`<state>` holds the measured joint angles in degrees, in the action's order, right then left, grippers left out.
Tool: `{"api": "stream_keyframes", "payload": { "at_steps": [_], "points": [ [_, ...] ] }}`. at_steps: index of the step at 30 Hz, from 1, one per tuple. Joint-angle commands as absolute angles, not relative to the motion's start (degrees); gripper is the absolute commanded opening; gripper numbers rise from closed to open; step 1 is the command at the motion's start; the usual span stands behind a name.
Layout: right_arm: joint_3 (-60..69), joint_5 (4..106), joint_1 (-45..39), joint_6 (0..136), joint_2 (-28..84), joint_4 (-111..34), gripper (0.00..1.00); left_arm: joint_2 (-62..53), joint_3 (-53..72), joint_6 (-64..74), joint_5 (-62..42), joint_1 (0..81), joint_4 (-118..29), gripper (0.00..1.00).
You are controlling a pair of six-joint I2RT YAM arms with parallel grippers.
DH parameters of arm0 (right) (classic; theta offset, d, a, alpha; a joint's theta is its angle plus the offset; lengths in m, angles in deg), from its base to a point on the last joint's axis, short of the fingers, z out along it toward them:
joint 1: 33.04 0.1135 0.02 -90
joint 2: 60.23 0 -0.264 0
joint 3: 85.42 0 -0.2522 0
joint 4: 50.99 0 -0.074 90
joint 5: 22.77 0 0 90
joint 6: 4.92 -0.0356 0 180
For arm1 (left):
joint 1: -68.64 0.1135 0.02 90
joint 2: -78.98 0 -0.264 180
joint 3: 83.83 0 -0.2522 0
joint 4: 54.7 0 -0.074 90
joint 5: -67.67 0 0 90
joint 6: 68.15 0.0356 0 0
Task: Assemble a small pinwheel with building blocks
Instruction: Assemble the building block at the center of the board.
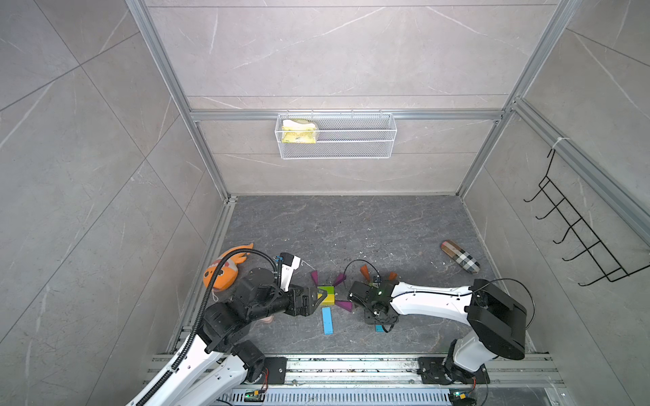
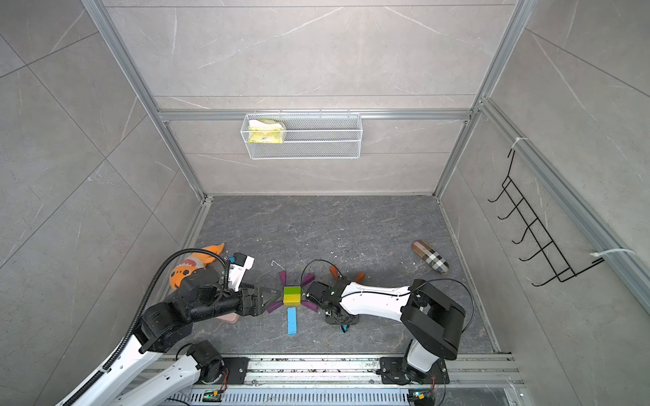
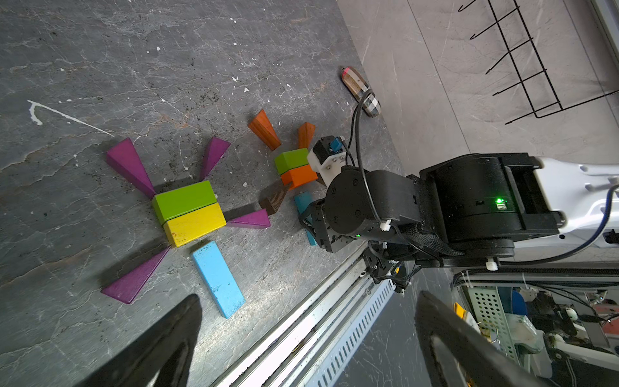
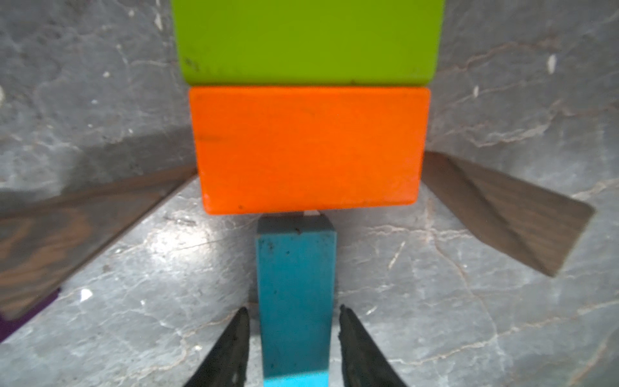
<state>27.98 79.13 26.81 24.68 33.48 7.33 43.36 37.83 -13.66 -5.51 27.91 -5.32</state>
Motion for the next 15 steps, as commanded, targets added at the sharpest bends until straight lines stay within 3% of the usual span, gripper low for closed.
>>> {"api": "stream_keyframes", "payload": {
  "at_steps": [1,15],
  "points": [
    [26.7,81.2,26.6,25.0,34.1,9.6,0.5,43.2,37.9,-12.4,-4.2,28.2,-7.5,1.0],
    [24.8,85.8,28.0,26.1,22.3,21.0,0.55,42.8,30.9,-6.0,-11.2,28.2,-2.0,1.0]
  ]
}}
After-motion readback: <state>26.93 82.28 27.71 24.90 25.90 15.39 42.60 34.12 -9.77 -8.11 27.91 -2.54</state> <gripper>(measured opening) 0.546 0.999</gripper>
